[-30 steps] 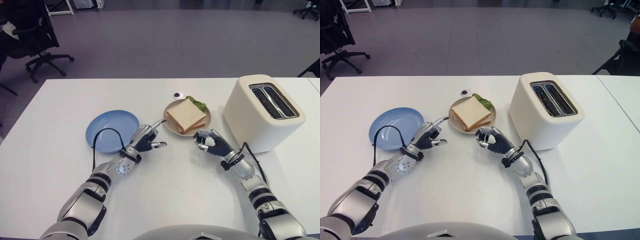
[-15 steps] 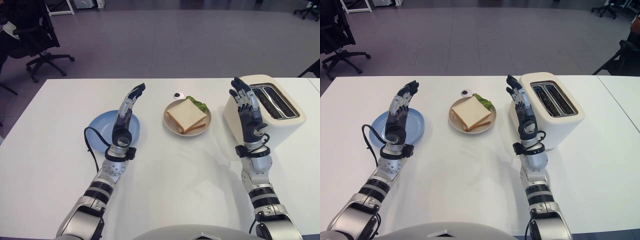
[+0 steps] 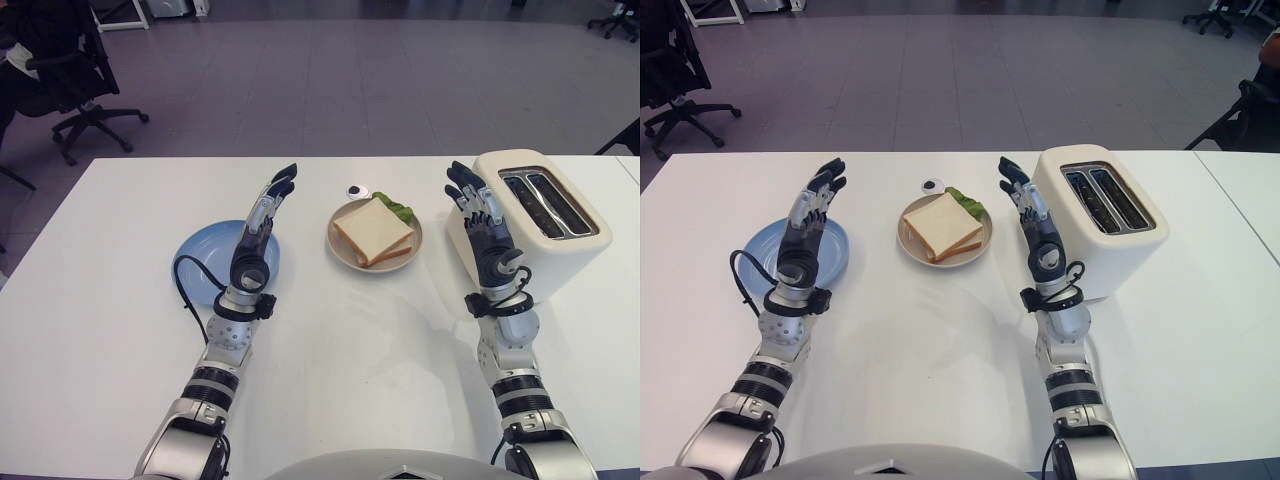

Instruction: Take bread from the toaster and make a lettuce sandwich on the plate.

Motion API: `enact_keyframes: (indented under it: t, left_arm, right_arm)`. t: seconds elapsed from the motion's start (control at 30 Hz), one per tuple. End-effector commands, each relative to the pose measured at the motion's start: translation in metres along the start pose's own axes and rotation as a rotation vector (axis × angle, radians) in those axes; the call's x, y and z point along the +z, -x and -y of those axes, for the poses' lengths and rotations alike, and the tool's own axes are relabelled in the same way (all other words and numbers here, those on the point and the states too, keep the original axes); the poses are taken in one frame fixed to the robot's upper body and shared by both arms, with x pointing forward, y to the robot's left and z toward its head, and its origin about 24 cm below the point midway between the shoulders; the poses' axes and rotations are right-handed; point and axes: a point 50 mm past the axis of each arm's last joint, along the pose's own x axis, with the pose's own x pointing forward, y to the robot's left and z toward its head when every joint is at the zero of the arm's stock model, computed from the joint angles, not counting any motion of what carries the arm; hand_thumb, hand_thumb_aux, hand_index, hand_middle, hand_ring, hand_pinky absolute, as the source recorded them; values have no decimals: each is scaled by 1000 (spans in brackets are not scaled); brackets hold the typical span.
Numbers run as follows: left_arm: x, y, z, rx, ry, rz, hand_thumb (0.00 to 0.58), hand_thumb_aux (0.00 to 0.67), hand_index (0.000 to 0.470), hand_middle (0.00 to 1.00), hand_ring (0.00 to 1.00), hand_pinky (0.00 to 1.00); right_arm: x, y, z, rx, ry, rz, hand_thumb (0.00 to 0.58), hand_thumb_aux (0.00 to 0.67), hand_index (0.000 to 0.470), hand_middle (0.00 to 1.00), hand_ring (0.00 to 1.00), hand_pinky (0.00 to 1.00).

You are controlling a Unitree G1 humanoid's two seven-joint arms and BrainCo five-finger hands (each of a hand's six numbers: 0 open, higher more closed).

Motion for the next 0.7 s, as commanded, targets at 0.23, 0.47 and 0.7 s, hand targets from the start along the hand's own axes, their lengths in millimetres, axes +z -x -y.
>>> enact_keyframes:
  t: [0.23,0.47,0.7]
  left_arm:
    - [-5,-21,-8,5,-5,15,0,0,0,0,0,0]
    - [1,-31,-18,-21,-42,47,0,0,0,0,0,0]
    - [-1,-36,-14,-35,-46,62,0,0,0,0,0,0]
  right_arm:
    - [6,-17,6,-22,35,55,0,0,0,0,0,0]
    - [9,-27,7,-31,54,82,0,0,0,0,0,0]
    - [11,-32,14,-37,85,92,0,0,0,0,0,0]
